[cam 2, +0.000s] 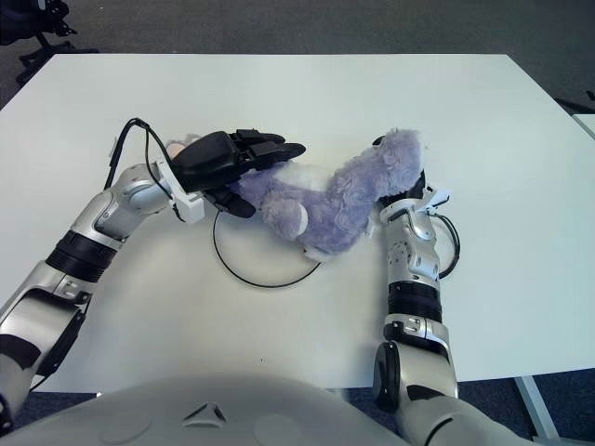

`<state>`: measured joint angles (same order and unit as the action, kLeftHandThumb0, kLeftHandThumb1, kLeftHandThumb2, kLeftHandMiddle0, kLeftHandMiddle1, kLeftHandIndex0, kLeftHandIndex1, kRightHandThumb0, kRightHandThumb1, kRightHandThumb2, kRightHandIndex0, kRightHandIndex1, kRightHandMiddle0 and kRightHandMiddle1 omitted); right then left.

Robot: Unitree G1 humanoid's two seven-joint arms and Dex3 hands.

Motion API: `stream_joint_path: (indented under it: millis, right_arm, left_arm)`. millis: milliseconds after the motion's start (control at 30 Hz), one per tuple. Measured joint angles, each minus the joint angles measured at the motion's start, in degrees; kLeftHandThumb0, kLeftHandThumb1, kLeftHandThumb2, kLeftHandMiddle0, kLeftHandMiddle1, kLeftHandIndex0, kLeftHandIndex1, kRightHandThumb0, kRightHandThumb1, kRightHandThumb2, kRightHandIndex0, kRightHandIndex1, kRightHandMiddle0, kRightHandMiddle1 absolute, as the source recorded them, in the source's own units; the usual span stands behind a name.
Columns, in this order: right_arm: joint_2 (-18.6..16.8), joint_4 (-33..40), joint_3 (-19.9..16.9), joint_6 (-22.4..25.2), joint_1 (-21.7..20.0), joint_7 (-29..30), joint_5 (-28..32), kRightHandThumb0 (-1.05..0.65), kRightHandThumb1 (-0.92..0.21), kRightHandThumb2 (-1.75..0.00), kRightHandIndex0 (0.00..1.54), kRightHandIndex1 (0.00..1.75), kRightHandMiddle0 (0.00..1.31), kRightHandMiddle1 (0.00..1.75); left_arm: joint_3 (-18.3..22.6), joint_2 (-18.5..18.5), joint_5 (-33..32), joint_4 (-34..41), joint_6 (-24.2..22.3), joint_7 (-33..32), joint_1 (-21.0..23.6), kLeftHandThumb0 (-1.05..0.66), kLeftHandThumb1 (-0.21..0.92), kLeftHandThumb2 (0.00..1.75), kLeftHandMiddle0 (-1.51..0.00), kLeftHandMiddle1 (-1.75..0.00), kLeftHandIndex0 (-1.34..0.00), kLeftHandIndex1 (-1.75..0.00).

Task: Put the doll into the plate.

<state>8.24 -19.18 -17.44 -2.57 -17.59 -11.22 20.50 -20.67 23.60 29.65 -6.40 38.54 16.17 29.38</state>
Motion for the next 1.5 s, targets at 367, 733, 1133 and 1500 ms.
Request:
stream_joint_path:
  millis: [367,733,1133,1500]
  right_arm:
    - [0.01,0.09,-0.01,-0.09,0.11,-0.18,-0.71,-0.37,-0.75,-0.74,0.76,1.75,0.31,1.75]
    - [0.07,0.09,-0.08,0.32,0.09,-0.73,-0.70,-0.37,-0.76,-0.72,0.74,1.75,0.30,1.75]
    - [1.31,-0.22,-0.08,1.52,-0.35,-1.33,-0.71,-0.37,-0.77,-0.72,0.74,1.75,0.30,1.75]
    - [3.29,-0.51,1.12,5.14,-1.33,-2.28,-1.37,-0.37,-0.77,-0.72,0.72,1.75,0.30,1.75]
  left_arm:
    - [0.33,0.05,-1.95,2.82,-3.16,2.00,-1.54,-1.05,0.92,0.80,-0.36,0.00,-0.16,-0.01]
    - [2.68,-0.19,-6.10,3.09,-3.50,1.95,-2.27,-1.05,0.92,0.80,-0.36,0.00,-0.17,-0.02]
    - [10.58,-2.75,-20.19,-1.28,-17.58,4.84,2.97,-0.96,0.92,1.01,-0.49,-0.05,-0.25,-0.06]
    - [18.03,-4.40,-38.76,-0.35,-43.73,12.94,12.43,-0.89,0.92,1.14,-0.58,-0.02,-0.32,-0.06]
